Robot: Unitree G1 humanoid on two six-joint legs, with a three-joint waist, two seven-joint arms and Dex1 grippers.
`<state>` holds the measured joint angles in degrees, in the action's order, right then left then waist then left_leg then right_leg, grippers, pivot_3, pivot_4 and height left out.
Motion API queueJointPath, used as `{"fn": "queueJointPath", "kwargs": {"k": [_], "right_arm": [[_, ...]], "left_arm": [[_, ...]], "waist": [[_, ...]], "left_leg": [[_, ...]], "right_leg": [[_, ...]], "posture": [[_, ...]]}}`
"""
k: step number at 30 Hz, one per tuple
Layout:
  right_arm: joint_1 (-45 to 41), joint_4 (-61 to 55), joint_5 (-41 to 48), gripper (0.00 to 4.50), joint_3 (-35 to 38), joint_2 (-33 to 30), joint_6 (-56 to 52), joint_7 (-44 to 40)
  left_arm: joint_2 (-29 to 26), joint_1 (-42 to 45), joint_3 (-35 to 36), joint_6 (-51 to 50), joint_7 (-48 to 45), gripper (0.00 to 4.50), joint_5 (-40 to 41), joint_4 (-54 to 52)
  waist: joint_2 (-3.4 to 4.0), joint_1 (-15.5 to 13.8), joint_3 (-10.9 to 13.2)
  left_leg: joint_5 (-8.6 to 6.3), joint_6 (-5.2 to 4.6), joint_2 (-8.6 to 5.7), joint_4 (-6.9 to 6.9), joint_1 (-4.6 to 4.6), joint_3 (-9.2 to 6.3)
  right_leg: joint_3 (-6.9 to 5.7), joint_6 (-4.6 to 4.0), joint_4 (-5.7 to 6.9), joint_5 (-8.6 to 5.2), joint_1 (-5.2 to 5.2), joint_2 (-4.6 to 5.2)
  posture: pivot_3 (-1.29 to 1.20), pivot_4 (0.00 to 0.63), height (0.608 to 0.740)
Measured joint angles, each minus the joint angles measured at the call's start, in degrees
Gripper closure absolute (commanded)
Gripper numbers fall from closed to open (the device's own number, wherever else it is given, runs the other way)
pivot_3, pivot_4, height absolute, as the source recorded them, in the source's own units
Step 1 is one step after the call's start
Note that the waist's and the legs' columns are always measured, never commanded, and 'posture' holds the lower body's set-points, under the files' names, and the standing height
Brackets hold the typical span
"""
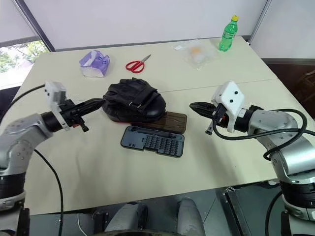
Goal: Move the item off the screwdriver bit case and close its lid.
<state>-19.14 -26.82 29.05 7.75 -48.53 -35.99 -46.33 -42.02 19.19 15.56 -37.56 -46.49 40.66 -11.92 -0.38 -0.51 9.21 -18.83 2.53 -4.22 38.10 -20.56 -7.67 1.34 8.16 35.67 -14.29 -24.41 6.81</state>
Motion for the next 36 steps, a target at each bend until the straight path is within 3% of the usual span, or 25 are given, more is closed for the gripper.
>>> {"fn": "queueJointPath", "kwargs": {"k": [30,33,36], "right_arm": [[0.55,-1.08,1.06,4.46,-0.12,1.23,-0.46,1.89],[0.56,-1.08,1.0,4.5,-0.13,1.24,-0.45,1.97],[0.21,-1.07,1.0,4.5,-0.46,1.46,-0.45,2.13]], "left_arm": [[-0.26,3.91,1.1,-6.98,2.7,4.5,4.08,0.29],[-0.22,3.91,1.1,-7.14,3.04,3.63,4.13,0.72],[-0.21,4.57,1.08,-7.22,3.02,2.23,4.38,1.43]], "waist": [[-0.04,-0.09,0.02],[-0.04,-0.06,0.02],[-0.04,-0.02,0.02]], "left_leg": [[0.0,0.0,-0.01,0.02,-0.03,0.0],[0.0,0.0,0.0,0.02,-0.03,-0.01],[0.0,0.0,0.0,0.01,-0.03,-0.01]], "right_leg": [[0.0,0.01,0.01,0.0,-0.02,0.01],[-0.01,0.0,0.01,0.0,-0.03,0.0],[-0.01,0.0,0.02,0.0,-0.03,0.0]], "posture": [[0.0,0.15,0.74],[0.0,0.15,0.74],[0.0,0.15,0.74]]}}
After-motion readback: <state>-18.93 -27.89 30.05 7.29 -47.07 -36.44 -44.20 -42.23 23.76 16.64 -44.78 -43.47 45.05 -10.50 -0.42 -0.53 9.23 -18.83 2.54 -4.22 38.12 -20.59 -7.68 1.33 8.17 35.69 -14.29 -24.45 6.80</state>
